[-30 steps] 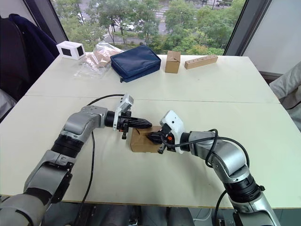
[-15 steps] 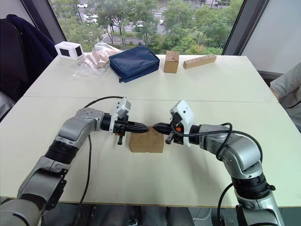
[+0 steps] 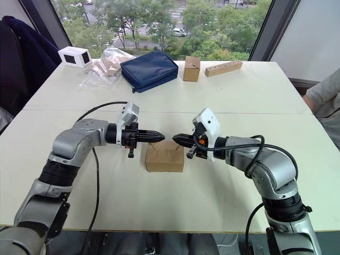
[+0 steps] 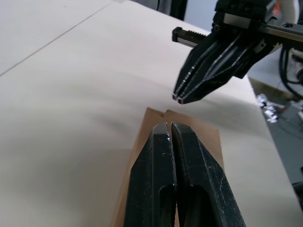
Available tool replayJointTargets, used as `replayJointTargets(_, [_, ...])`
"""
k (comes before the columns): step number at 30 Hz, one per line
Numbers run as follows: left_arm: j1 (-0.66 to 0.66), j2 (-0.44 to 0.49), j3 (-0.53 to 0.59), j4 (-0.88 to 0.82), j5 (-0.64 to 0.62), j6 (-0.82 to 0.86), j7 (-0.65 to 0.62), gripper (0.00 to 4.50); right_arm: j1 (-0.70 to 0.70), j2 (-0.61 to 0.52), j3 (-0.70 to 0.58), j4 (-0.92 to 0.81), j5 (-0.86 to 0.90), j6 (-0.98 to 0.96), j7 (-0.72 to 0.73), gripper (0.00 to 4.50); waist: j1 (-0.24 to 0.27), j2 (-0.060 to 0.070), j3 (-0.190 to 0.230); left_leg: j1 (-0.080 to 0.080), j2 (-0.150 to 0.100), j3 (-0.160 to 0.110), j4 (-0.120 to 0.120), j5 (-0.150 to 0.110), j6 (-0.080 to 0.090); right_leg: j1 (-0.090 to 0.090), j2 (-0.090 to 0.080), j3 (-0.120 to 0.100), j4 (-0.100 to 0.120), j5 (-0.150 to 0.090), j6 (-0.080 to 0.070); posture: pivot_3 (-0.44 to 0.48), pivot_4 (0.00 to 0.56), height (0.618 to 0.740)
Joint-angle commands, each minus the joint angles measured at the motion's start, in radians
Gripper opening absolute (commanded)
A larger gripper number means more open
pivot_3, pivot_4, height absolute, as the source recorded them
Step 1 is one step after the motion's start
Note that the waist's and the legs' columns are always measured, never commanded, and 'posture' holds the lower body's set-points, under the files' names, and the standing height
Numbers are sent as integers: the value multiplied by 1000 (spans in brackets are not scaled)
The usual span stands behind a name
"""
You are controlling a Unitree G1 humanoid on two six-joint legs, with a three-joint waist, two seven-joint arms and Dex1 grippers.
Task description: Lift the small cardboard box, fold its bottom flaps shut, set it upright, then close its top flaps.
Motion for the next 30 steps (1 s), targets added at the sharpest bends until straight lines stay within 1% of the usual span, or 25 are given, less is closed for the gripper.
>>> replayJointTargets(1, [36,10,-22,-36,4,-5,8,86,16,-8,35,9,-30,-44,20,0,0,0,0,0,0,0,0,0,0,0,0,0,0,0,0,0,150,740])
replayJointTargets(5, [84,25,-85,-34,69,-72,10,86,37,-19,100,55,-95,-80,38,0,2,0,0,0,0,0,0,0,0,0,0,0,-1,0,0,0,150,740])
replayJointTargets(9, [90,17,-80,-23,68,-85,25,86,46,-37,140,87,-150,-113,55,0,2,1,0,0,0,0,0,0,0,1,0,0,-3,0,-1,0,150,740])
replayJointTargets(11, [93,18,-70,-28,61,-90,28,86,44,-36,128,80,-142,-116,65,0,2,1,0,0,0,0,0,0,0,2,0,-1,-3,0,-1,0,150,740])
replayJointTargets(13, [94,20,-56,-37,47,-89,30,86,36,-24,94,65,-109,-100,64,0,2,1,0,0,0,0,0,0,0,2,0,-1,-3,0,-1,0,150,740])
replayJointTargets(17, [96,29,34,-109,-31,-33,76,86,13,-45,-18,-24,-6,-34,64,0,1,1,0,-1,0,-1,0,0,0,1,-1,-1,-3,0,-1,0,150,740])
replayJointTargets(20, [121,64,87,-178,-101,43,81,86,27,-81,-78,-79,48,4,71,0,0,1,0,-2,0,-1,0,0,0,0,-1,-1,-3,0,-1,0,150,740])
replayJointTargets(22, [156,111,129,-237,-133,78,86,86,55,-135,-128,-120,79,19,93,0,-1,1,0,-1,0,-1,-1,0,0,0,-1,-1,-4,0,-1,0,150,740])
replayJointTargets(25, [235,185,212,-307,-150,73,99,86,116,-235,-221,-173,128,40,138,0,-1,2,1,-2,0,-1,-3,0,-1,0,-2,-1,-5,0,-1,0,150,740])
replayJointTargets(28, [318,262,286,-370,-190,103,98,86,195,-326,-313,-206,154,41,183,0,-1,3,1,-2,0,-1,-3,0,-1,0,-2,-2,-6,0,-2,0,150,740])
replayJointTargets(30, [360,288,321,-404,-208,115,113,86,239,-368,-359,-215,160,39,203,0,0,3,1,-2,0,-1,-3,0,-1,0,-2,-2,-7,0,-2,0,150,740])
